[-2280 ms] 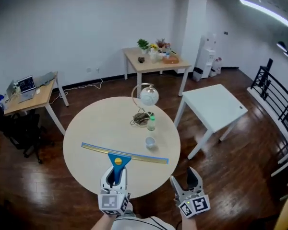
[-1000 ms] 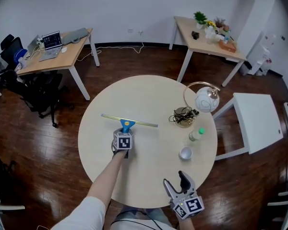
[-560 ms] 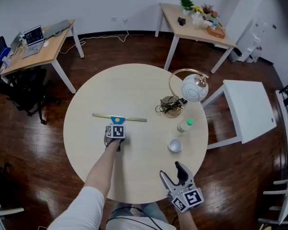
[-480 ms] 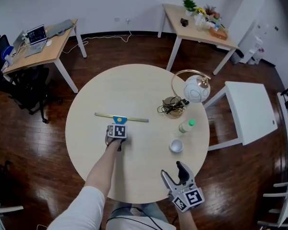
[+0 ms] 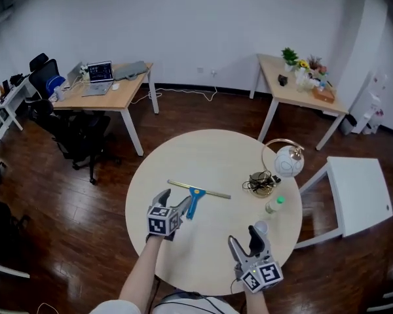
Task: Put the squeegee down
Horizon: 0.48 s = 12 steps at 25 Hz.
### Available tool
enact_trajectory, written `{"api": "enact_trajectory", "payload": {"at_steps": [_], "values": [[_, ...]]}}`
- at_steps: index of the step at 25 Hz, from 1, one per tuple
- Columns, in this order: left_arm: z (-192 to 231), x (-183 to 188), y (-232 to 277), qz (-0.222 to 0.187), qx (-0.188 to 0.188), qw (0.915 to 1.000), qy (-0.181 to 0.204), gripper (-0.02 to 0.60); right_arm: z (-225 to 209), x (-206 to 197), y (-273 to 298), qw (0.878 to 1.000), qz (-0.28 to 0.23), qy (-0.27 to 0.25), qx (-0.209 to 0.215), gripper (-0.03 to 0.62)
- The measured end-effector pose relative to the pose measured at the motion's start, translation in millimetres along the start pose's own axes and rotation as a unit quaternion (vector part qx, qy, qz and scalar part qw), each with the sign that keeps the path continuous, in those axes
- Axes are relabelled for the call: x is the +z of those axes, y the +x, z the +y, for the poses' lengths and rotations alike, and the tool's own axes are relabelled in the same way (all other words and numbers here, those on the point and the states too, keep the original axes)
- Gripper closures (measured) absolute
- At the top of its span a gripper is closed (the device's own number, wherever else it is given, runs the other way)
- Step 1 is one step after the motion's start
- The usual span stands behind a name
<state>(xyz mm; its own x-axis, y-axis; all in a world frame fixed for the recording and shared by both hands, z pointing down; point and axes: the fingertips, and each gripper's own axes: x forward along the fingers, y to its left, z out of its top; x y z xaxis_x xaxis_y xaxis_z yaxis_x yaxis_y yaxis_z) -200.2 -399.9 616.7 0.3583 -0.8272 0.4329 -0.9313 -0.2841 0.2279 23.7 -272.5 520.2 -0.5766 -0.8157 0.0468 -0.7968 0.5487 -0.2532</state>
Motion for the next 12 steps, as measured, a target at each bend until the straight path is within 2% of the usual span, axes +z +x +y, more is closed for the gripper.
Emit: {"api": "enact_trajectory", "payload": {"at_steps": [2,4,8,10,12], "values": [[-21,25,-50,-0.049,-0.033,0.9981,0.014,0.225,13,15,6,1.0,-0.018,-0.007,0.012,0.277],[-44,47,-96,-0.098,-0.044,0.9938,0.03,0.209,22,31,8,0.999,-0.034,-0.014,0.022,0.278],[-61,67,-168,-0.198,-0.006,0.9792,0.045,0.209,36,52,13,0.997,-0.034,-0.066,0.035,0.281],[-60,66,-189,-0.218,0.016,0.9744,0.052,0.209,43,61,15,0.995,-0.04,-0.085,0.041,0.283],[-59,62,-201,-0.218,0.031,0.9737,0.059,0.209,48,66,13,0.994,-0.048,-0.084,0.046,0.283]]}}
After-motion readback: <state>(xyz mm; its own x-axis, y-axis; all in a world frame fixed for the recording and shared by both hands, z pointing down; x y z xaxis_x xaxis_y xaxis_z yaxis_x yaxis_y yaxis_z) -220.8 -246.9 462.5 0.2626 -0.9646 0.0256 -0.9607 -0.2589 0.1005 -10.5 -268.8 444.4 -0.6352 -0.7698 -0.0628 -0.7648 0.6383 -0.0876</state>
